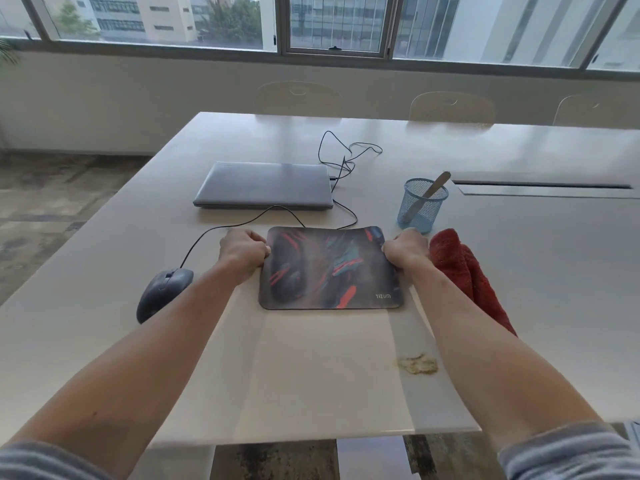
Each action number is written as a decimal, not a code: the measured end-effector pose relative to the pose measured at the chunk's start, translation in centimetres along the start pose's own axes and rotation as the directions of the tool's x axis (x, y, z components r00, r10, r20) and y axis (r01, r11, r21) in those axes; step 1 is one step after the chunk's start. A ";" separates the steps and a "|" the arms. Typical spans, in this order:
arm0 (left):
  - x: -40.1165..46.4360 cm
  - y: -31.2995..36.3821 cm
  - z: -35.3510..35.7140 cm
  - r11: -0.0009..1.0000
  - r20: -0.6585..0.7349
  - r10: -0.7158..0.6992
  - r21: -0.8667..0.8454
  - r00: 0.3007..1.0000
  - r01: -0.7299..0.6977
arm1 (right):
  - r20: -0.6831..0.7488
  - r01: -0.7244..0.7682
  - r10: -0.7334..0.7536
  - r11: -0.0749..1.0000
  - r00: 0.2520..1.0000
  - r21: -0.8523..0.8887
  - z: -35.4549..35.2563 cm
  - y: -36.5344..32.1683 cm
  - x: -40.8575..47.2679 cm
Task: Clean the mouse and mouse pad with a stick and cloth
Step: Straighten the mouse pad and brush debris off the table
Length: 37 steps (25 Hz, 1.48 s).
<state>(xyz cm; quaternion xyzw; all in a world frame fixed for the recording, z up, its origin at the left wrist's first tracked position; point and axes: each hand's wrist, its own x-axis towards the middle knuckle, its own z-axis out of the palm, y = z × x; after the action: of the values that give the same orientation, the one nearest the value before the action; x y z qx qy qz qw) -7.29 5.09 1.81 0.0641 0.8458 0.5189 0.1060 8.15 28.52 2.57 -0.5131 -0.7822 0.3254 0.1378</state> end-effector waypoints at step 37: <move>0.1 0.1 0.8 0.907 0.117 0.087 0.401 0.989 -0.127 | 0.006 0.141 -0.142 0.975 0.990 -0.174 0.4 1.2 -0.2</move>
<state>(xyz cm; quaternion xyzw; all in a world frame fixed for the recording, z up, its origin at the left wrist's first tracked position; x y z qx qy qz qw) -7.16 5.78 1.52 0.1559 0.9244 0.3328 0.1025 8.85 28.53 1.50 -0.4672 -0.8418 0.2434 0.1180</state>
